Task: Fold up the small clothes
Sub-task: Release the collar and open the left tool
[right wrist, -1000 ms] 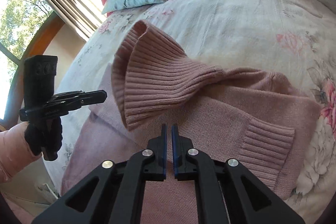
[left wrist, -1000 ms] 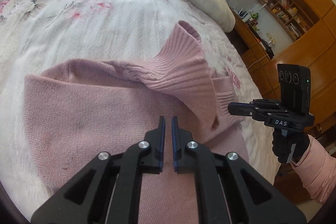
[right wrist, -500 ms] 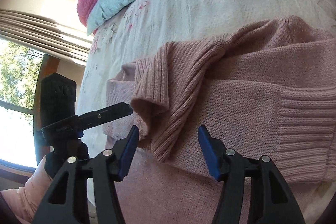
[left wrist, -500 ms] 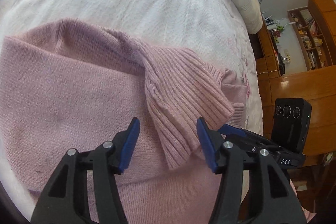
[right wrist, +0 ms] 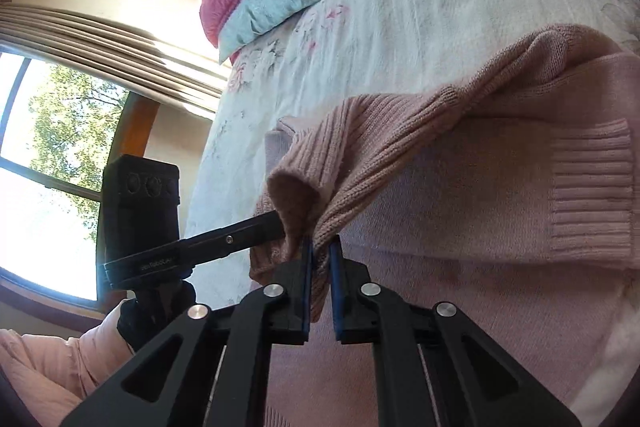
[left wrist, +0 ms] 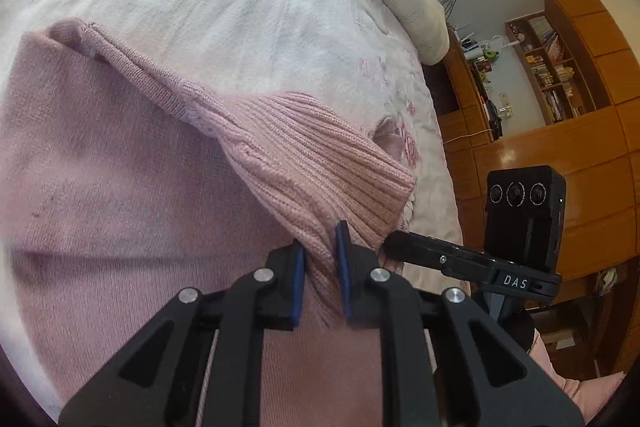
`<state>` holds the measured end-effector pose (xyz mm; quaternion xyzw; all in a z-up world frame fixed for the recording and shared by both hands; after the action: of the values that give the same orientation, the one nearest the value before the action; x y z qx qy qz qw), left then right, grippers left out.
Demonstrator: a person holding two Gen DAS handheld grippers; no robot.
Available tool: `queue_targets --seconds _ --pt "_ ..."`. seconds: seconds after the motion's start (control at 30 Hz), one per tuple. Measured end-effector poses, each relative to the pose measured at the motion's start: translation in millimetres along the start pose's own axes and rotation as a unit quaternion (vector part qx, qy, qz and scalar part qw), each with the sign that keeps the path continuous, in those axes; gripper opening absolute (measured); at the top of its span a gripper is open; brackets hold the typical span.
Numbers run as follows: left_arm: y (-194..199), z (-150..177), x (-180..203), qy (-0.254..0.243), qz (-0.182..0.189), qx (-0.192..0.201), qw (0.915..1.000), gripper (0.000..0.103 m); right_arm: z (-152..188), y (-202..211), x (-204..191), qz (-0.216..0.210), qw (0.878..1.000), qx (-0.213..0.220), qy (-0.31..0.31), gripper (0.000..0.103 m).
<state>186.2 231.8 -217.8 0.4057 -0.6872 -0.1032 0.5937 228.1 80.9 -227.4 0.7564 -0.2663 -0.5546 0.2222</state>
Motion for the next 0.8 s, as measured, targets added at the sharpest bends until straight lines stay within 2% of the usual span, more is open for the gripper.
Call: queue_targets --seconds 0.17,0.3,0.33,0.37,0.43,0.5,0.57,0.7,0.8 --pt "-2 44 -20 0.004 -0.034 -0.029 0.9990 0.012 41 -7 6 0.026 0.999 -0.019 -0.008 0.008" --pt "-20 63 -54 -0.006 -0.090 -0.041 0.9951 0.012 64 -28 35 0.064 0.997 -0.030 -0.039 0.008" --pt "-25 65 -62 0.000 -0.097 -0.043 0.9943 0.013 68 -35 46 0.085 0.995 -0.032 -0.045 0.008" --pt "-30 66 -69 0.007 -0.098 -0.043 0.9943 0.013 69 -43 56 0.106 0.993 -0.037 -0.047 0.008" --pt "-33 63 -75 0.024 -0.091 -0.042 0.9947 0.015 70 -50 63 0.108 0.992 -0.035 -0.055 0.008" --pt "-25 57 -70 0.024 -0.092 -0.044 0.9945 0.017 66 -43 57 0.115 0.992 -0.029 -0.046 0.015" --pt "-3 48 -56 0.011 -0.087 -0.023 0.9958 0.018 61 -25 43 0.142 0.990 -0.019 -0.014 0.023" --pt "26 25 -18 -0.049 -0.083 0.029 0.9949 0.024 40 2 6 0.127 0.991 0.026 0.022 0.023" --pt "8 16 -6 -0.057 -0.075 0.028 0.9951 0.024 27 -10 -2 0.129 0.991 0.024 0.032 0.023"
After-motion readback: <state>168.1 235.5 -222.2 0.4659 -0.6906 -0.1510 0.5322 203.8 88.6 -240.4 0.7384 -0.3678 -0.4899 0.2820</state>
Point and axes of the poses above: each gripper's, at about its wrist camera, not at the fingertips, and y roughly against the way its jaws point, x to its right, z to its underside, the point moved 6 cm from there along -y, roughly the way its jaws point, and after that the axes turned 7 degrees about x, right-handed, at the moved point
